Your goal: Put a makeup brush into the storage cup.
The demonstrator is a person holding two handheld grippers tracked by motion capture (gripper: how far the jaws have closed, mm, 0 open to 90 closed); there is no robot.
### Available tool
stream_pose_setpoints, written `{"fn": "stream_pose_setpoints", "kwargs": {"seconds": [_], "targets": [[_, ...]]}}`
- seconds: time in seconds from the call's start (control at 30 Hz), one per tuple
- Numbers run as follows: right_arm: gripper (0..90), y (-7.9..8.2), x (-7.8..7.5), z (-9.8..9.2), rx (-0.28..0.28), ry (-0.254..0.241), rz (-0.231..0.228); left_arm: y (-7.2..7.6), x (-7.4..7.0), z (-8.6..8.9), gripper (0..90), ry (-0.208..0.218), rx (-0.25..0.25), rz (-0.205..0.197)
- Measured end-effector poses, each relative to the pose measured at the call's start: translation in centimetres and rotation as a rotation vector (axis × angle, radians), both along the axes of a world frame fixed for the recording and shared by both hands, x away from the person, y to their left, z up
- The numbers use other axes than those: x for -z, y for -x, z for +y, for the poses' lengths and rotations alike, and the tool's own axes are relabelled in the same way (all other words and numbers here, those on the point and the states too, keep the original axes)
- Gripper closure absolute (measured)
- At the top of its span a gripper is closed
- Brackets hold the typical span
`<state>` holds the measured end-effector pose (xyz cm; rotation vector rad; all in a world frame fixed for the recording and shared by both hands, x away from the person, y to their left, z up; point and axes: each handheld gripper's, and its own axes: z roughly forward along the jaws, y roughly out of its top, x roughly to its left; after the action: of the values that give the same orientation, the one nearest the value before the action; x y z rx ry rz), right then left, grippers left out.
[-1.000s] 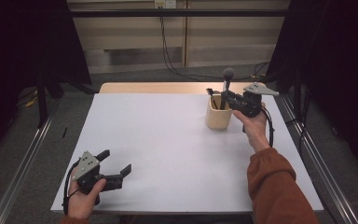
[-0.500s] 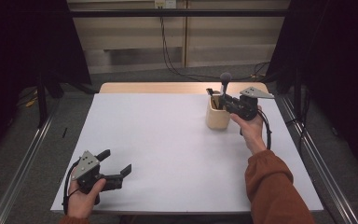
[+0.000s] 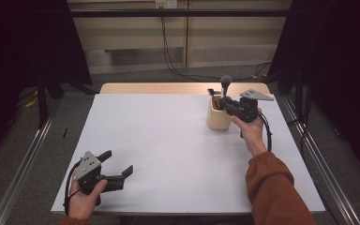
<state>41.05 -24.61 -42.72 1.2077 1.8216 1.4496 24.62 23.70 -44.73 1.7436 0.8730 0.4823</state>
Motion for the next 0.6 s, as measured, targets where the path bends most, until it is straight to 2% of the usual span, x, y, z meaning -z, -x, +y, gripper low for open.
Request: {"fn": "stream_pose_setpoints", "kwargs": {"seconds": [0.07,0.33,0.5,0.6], "targets": [[75.3,-0.02,0.11,0.03,0.005,0.016,0.005,-0.01,0.0,0.04,3.1,-0.001,-0.001,-0.001],[74.2,-0.02,0.21,0.02,0.005,0.01,0.015,-0.01,-0.03,0.02,2.8,-0.001,0.004,0.0],[65.0,0.05,0.09,-0.18,0.012,-0.013,0.008,-0.06,-0.01,0.09,2.8,-0.001,-0.002,0.0],[55.6,0.1,0.05,-0.25,0.023,-0.025,0.009,-0.06,-0.02,0.08,2.8,-0.002,-0.002,0.0]]}}
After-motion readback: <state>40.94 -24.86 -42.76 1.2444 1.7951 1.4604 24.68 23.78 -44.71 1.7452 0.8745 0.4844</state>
